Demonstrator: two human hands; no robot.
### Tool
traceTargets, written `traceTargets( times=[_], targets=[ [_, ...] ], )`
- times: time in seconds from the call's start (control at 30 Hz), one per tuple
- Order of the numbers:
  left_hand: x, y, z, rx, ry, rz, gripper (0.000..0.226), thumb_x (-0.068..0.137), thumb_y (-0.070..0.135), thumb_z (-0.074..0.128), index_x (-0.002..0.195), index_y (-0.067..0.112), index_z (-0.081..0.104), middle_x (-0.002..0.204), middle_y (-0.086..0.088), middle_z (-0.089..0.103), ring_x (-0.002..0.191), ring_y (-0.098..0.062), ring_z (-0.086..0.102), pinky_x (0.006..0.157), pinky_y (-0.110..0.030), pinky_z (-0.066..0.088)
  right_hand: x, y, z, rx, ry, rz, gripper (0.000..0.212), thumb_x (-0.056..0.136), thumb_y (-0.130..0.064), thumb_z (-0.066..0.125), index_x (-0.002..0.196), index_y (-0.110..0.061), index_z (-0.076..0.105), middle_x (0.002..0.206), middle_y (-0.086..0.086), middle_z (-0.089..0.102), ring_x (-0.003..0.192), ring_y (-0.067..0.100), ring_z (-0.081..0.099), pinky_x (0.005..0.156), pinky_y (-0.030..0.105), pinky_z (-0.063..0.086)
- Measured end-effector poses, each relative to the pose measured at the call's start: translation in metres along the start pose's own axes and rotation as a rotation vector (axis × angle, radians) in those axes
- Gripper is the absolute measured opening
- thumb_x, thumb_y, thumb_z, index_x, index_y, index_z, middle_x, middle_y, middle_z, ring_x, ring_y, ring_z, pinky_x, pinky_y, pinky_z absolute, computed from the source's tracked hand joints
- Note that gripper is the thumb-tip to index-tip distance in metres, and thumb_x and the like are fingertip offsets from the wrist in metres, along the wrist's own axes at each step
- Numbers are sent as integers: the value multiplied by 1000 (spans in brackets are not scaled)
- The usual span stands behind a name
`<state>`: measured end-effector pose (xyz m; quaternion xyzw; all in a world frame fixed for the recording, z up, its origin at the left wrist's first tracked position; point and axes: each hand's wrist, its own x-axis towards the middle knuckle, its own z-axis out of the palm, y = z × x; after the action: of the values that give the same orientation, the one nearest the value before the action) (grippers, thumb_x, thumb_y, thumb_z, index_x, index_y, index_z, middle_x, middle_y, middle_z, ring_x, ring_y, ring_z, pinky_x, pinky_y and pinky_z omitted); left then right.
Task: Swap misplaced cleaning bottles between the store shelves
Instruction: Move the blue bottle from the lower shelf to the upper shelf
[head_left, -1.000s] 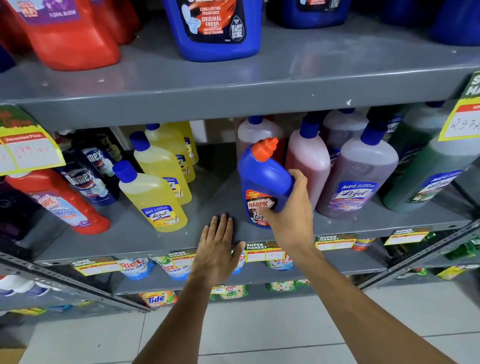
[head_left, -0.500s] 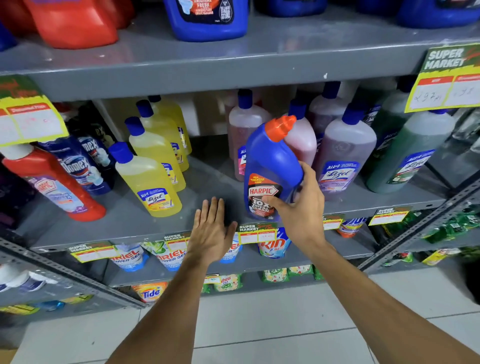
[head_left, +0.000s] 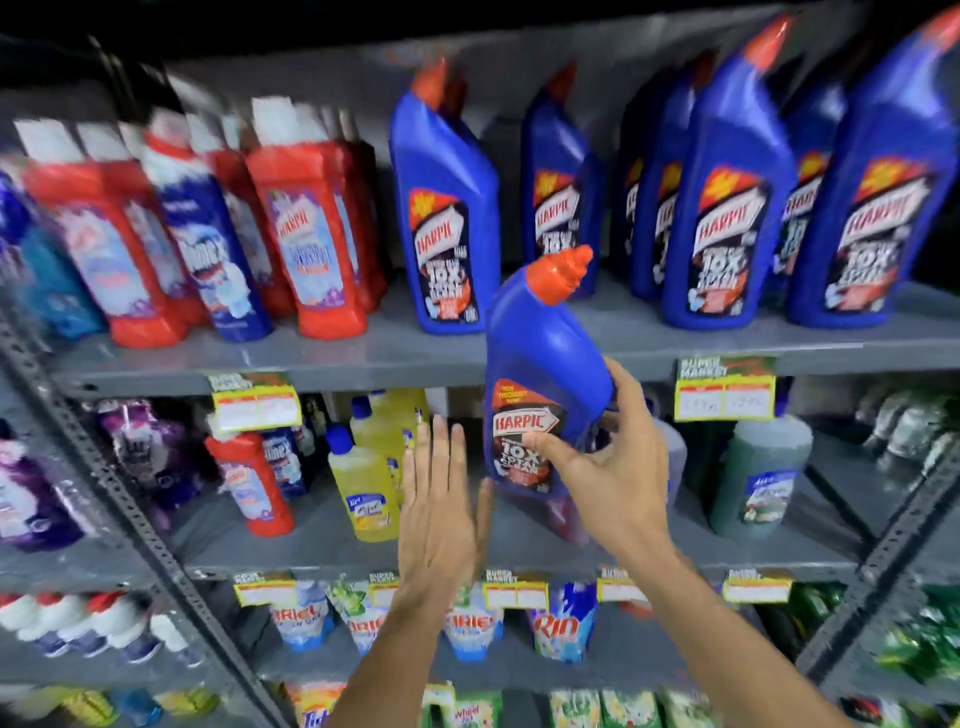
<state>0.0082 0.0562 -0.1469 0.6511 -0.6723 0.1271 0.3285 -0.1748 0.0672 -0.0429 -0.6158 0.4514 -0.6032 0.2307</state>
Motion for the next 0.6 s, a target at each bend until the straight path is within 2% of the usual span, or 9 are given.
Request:
traceTargets(
  times=[0.07, 0.2, 0.27, 0.33, 0.43, 0.5, 0.6],
  targets=[
    [26, 15, -22, 16, 99, 37, 70, 100, 38, 37, 157, 13, 4, 167, -12, 4, 154, -29, 1, 124, -43, 2, 24, -28, -10, 31, 12, -58, 83, 59, -45, 87, 131, -51, 47, 116, -17, 71, 107, 13, 69, 87, 48, 58],
    [82, 33, -58, 87, 194, 107, 69, 100, 41, 38, 157, 9, 13, 166, -13, 14, 154, -28, 4, 124, -47, 5, 81, -72, -32, 29, 89, -167, 87, 55, -49, 88, 133, -43, 49, 111, -19, 71, 103, 12, 70, 88, 47, 57],
    [105, 35, -69, 131, 135, 83, 68, 101, 43, 37, 156, 8, 18, 165, -12, 17, 154, -28, 6, 124, -49, 9, 108, -85, -39, 9, 104, -169, 85, 53, -50, 87, 129, -39, 49, 104, -28, 68, 102, 13, 69, 89, 49, 56],
    [118, 32, -72, 158, -4, 31, 68, 102, 46, 32, 156, 7, 17, 165, -10, 15, 154, -28, 6, 124, -48, 8, 130, -89, -43, -26, 102, -159, 84, 56, -44, 91, 129, -36, 49, 100, -31, 64, 104, 13, 67, 90, 50, 55],
    [120, 21, -67, 212, -167, -7, 67, 103, 50, 23, 155, 9, 21, 164, -10, 23, 153, -27, 12, 124, -44, 5, 158, -82, -41, -110, 71, -109, 87, 64, -34, 93, 137, -29, 46, 116, -15, 65, 113, 20, 65, 91, 53, 54],
    [120, 16, -64, 212, -176, -2, 65, 102, 51, 22, 153, 10, 27, 161, -8, 31, 150, -26, 19, 124, -43, 8, 174, -74, -38, -168, 44, -78, 91, 66, -33, 93, 141, -28, 42, 126, -6, 66, 117, 25, 63, 91, 54, 54],
    [122, 13, -61, 218, -156, 3, 65, 101, 52, 20, 152, 13, 30, 158, -6, 36, 148, -25, 25, 122, -42, 13, 190, -56, -30, -204, -2, -42, 91, 67, -33, 93, 142, -29, 41, 131, -1, 64, 119, 29, 62, 91, 56, 54]
  ],
)
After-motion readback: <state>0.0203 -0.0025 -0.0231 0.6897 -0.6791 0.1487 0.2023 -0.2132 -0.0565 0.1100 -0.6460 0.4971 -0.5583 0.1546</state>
